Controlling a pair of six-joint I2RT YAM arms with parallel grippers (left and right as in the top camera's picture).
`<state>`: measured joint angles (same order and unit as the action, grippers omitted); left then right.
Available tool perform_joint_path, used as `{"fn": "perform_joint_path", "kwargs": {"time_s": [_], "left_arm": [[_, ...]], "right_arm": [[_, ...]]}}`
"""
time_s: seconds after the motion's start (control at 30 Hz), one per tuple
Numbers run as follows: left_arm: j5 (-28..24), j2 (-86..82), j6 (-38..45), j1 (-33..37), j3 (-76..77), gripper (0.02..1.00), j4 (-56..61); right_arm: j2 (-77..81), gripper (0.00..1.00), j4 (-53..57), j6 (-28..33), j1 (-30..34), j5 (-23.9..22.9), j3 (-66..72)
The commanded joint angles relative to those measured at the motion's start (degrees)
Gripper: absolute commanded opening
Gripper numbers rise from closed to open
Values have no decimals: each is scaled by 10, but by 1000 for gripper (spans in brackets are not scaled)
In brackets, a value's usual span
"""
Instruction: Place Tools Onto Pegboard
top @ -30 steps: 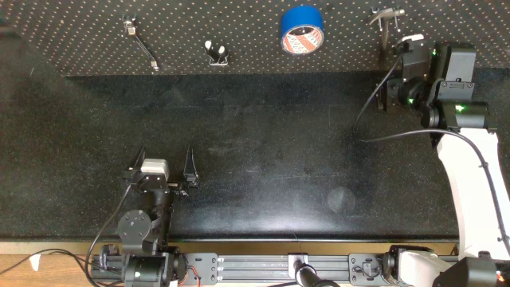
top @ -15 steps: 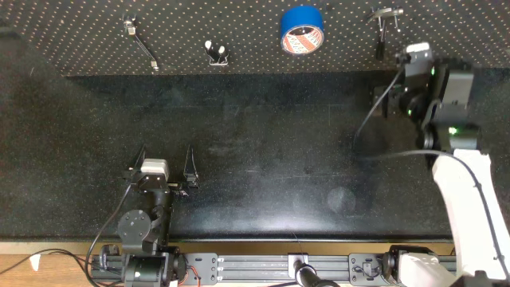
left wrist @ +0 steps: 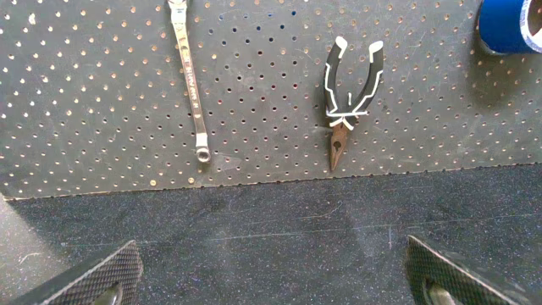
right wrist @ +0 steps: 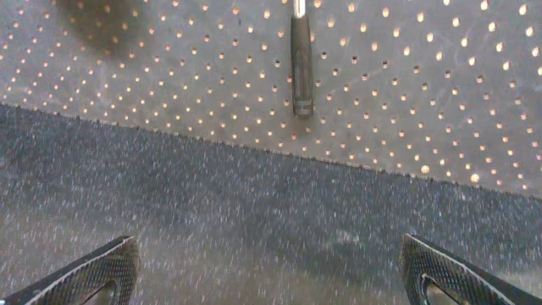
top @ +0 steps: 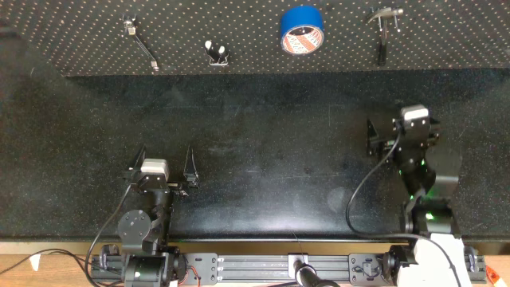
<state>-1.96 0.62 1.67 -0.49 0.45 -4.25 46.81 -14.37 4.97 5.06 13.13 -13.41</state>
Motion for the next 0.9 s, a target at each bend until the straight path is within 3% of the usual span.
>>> {"fn": "perform_joint_path", "kwargs": {"time_s": [0.03, 0.37, 0.63, 0.9], "left_arm": [[2, -4, 3, -2, -1, 998, -3], [2, -4, 3, -2, -1, 996, -3], [2, -4, 3, -2, -1, 996, -3], [2, -4, 3, -2, -1, 996, -3]], "right_arm": [[-90, 998, -4, -31, -4, -5, 65], [-216, 996, -2, -82, -4, -5, 132], [-371, 998, 169, -113, -4, -5, 132], [-468, 998, 175, -144, -4, -5, 132]]}}
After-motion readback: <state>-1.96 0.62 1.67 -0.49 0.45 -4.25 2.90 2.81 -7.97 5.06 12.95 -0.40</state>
